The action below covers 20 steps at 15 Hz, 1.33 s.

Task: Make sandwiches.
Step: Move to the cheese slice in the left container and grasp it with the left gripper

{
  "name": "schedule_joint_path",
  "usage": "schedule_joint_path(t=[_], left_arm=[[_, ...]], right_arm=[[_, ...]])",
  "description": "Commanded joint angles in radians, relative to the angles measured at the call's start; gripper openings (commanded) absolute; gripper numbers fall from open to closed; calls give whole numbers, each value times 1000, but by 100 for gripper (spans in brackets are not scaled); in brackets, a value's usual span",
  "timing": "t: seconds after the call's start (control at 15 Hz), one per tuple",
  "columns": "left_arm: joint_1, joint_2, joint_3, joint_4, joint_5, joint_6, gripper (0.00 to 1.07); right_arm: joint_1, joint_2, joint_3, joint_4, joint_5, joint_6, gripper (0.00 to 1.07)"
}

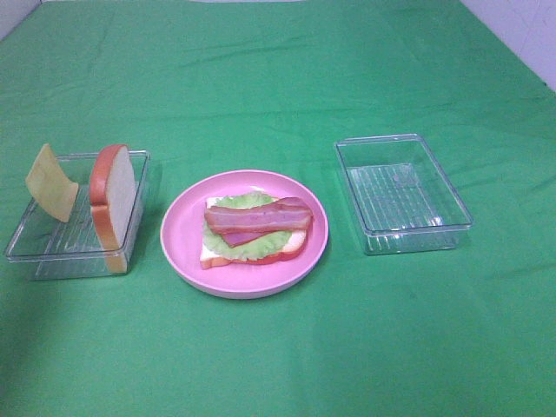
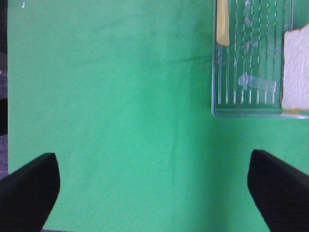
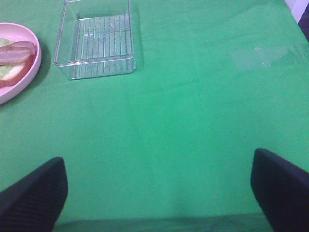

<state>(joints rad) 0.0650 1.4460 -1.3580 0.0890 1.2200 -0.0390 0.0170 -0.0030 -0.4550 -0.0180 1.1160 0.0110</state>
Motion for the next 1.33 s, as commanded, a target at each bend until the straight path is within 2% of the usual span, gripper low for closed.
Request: schedule_joint_path(t=[0.07, 0.2, 0.47, 0.67, 0.8, 1.33], left_arm=[[-1, 185, -126, -12, 98, 1, 102], [-18, 298, -181, -34, 98, -1, 102], [-108, 533, -335, -10, 98, -55, 102], [-160, 653, -446, -10, 98, -87, 102], [-164, 709, -480, -22, 98, -110, 102], [-120, 793, -482, -20, 85, -99, 102]], right_arm=[[-5, -32, 2, 2, -14, -11, 99], [-5, -32, 2, 2, -14, -11, 99], [-5, -32, 2, 2, -14, -11, 99], [-5, -32, 2, 2, -14, -11, 99], [-5, -32, 2, 2, -14, -11, 99], [-5, -32, 2, 2, -14, -11, 99]])
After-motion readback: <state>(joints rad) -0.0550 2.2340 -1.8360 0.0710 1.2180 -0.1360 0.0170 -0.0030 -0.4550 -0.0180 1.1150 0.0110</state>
